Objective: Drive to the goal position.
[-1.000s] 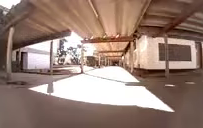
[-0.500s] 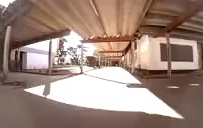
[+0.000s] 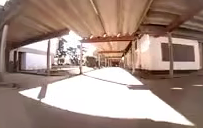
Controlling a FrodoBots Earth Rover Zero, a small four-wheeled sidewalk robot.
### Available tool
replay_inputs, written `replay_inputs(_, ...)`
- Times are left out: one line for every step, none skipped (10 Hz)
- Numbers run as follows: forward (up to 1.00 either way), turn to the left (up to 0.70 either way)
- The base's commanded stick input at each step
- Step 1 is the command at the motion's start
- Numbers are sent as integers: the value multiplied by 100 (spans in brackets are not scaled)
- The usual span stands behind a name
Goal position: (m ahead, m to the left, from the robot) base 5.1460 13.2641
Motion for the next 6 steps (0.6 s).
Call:
replay_inputs(45,0)
replay_inputs(46,0)
replay_inputs(49,0)
replay_inputs(50,0)
replay_inputs(50,0)
replay_inputs(50,0)
